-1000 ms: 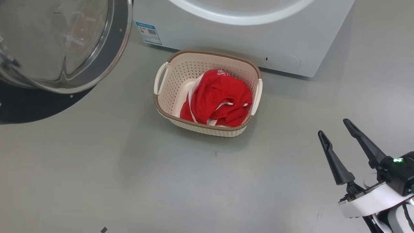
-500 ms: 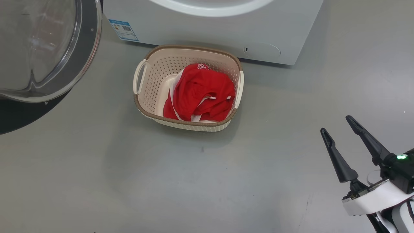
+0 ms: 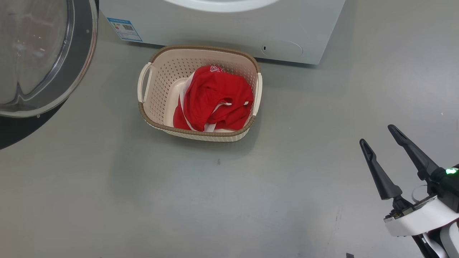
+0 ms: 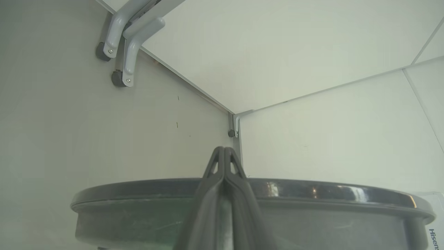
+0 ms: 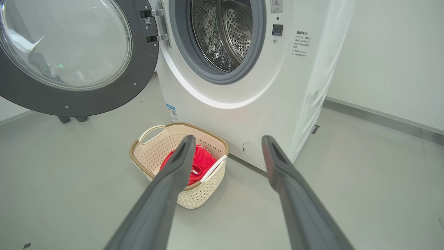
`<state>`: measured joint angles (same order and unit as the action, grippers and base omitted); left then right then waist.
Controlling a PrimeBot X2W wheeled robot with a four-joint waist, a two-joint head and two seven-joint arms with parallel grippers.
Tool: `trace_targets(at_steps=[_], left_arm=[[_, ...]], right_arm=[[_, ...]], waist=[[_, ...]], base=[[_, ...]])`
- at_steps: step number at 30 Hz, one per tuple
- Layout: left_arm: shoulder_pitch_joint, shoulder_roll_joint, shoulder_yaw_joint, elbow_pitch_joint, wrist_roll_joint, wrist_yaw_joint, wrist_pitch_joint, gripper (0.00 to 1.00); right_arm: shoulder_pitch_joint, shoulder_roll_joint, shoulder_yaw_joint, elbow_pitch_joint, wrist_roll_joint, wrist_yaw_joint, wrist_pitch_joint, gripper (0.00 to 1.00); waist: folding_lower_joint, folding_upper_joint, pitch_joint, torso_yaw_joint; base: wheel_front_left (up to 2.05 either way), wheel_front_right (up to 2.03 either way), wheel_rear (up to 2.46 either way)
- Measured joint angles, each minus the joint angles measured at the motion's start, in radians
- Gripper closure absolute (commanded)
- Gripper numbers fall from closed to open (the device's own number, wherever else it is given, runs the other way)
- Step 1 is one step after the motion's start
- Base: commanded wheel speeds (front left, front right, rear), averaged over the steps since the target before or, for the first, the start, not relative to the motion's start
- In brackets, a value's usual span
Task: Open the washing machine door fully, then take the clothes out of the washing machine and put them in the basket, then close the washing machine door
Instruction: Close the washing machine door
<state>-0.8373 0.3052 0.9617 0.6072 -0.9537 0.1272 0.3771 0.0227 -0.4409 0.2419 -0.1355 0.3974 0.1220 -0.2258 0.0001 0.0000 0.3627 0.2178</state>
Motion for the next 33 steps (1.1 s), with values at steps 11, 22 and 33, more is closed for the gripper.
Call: trace_targets(at_steps=[11,22,33], left_arm=[[-0.025,0.0,0.004,0.035,0.032,0.0,0.039,1.0],[-0.036,-0.01,-0.021,0.063,0.033,0.001,0.153,1.0],[-0.034,-0.01,-0.024,0.068,0.041,0.001,0.235,1.0]], right_arm=[[0.0,-0.006,-0.002,0.0,0.01,0.0,-0.001,0.0],[0.0,-0.006,0.0,0.003,0.017,0.0,-0.005,0.0],[0.0,-0.002,0.01,0.005,0.023,0.0,-0.009,0.0]], waist=[[0.0,0.0,-0.001,0.006],[0.0,0.0,-0.023,0.029],[0.0,0.0,-0.041,0.039]], base=[[0.0,0.0,0.0],[0.0,0.0,0.0],[0.0,0.0,0.0]])
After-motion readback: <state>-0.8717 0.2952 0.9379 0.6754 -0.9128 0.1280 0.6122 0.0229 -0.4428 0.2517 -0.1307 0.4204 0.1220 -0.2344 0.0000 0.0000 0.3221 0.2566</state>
